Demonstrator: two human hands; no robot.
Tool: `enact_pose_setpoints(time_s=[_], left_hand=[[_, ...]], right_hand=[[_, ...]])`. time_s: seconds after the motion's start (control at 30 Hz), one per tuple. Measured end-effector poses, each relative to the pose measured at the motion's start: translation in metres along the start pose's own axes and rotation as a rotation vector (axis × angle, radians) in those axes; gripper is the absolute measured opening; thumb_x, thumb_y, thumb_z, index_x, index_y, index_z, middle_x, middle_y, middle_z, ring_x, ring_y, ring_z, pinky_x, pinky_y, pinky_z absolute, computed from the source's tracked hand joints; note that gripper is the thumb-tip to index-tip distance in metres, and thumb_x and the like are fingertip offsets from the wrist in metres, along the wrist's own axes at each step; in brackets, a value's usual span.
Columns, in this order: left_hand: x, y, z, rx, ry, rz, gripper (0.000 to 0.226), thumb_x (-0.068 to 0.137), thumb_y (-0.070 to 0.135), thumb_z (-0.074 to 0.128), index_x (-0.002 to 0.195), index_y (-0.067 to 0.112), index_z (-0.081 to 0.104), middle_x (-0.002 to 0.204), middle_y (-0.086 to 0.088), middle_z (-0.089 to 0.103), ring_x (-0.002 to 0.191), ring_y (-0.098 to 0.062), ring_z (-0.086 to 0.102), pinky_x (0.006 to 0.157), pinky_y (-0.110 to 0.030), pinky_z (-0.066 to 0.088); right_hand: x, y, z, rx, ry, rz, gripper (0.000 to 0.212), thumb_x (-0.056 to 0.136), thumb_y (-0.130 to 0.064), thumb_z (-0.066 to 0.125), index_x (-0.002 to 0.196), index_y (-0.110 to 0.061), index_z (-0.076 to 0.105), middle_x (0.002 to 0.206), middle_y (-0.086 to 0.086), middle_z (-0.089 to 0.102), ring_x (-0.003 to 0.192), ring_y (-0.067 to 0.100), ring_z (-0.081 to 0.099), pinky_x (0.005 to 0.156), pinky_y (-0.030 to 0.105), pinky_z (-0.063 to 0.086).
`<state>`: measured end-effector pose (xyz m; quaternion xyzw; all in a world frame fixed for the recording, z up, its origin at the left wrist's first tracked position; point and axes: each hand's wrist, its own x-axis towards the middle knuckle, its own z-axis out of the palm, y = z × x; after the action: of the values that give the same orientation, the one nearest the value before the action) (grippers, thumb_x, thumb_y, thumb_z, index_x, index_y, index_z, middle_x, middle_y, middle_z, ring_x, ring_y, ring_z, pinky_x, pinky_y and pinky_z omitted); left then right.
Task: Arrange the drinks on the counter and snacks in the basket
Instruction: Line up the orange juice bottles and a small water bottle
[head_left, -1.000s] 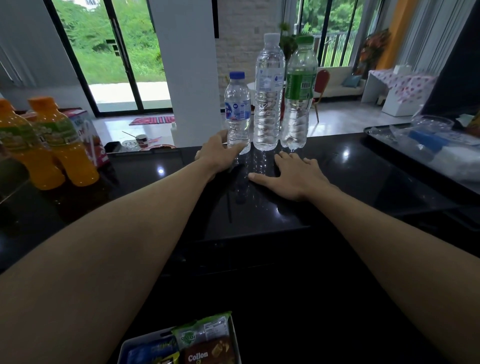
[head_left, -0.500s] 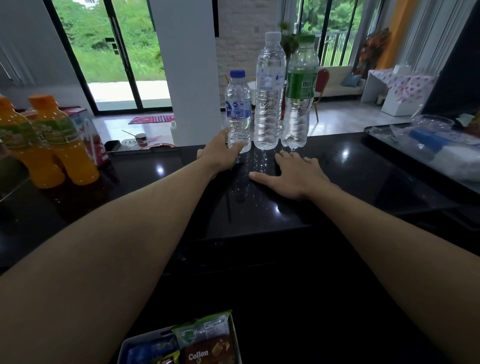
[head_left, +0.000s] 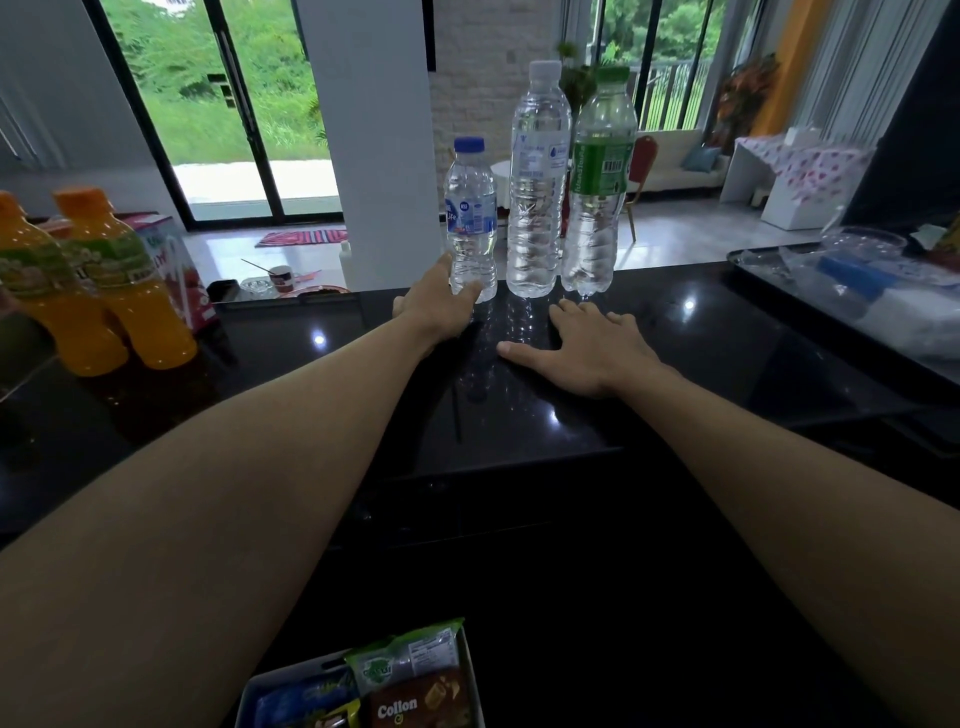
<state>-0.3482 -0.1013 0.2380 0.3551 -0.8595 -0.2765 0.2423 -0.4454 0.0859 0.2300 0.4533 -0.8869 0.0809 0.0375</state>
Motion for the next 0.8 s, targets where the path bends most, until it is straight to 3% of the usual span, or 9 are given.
enact_pose_setpoints(time_s=[0.33,0.5,0.57,0.63,0.8], left_hand=[[-0.003,-0.002,-0.005,-0.145,-0.021,0.038,0.072,0.095,0.044,0.061,0.155,0.020,0.029,0.153,0.000,0.044,0.132,-0.024,0.051,0.113,-0.047,0.037],[-0.009,-0.006,-0.017,-0.218,-0.058,0.026,0.071,0.092,0.032,0.068,0.151,0.010,0.036,0.143,-0.004,0.052,0.125,-0.019,0.054,0.108,-0.035,0.041],[-0.014,-0.009,-0.026,-0.177,-0.092,0.032,0.069,0.091,0.028,0.070,0.149,0.008,0.039,0.134,-0.005,0.057,0.123,-0.020,0.056,0.106,-0.032,0.041],[-0.024,-0.013,-0.035,-0.056,-0.131,0.094,0.065,0.091,0.027,0.069,0.147,0.006,0.042,0.137,-0.008,0.058,0.126,-0.025,0.055,0.109,-0.035,0.041],[-0.056,-0.033,-0.058,0.125,-0.046,0.252,0.049,0.096,0.025,0.063,0.140,0.007,0.054,0.138,-0.012,0.059,0.128,-0.028,0.054,0.108,-0.032,0.039]], right_hand=[[-0.002,-0.001,-0.001,0.013,-0.006,0.004,0.129,0.061,-0.105,0.014,0.152,-0.017,0.038,0.160,0.002,0.034,0.147,0.020,0.028,0.116,0.049,0.019],[-0.005,-0.002,-0.004,0.041,-0.003,0.001,0.128,0.061,-0.104,0.016,0.151,-0.017,0.039,0.160,0.002,0.034,0.147,0.020,0.028,0.116,0.050,0.021],[-0.007,-0.002,-0.006,0.067,-0.006,0.004,0.125,0.062,-0.103,0.020,0.151,-0.018,0.040,0.161,0.003,0.032,0.148,0.021,0.028,0.117,0.051,0.020],[-0.010,-0.003,-0.008,0.106,0.008,-0.007,0.116,0.065,-0.101,0.026,0.147,-0.021,0.046,0.159,0.004,0.036,0.146,0.022,0.032,0.117,0.051,0.022],[-0.022,-0.009,-0.015,0.164,0.123,-0.083,0.090,0.077,-0.089,0.044,0.131,-0.019,0.058,0.130,0.001,0.058,0.118,0.023,0.055,0.101,0.049,0.045]])
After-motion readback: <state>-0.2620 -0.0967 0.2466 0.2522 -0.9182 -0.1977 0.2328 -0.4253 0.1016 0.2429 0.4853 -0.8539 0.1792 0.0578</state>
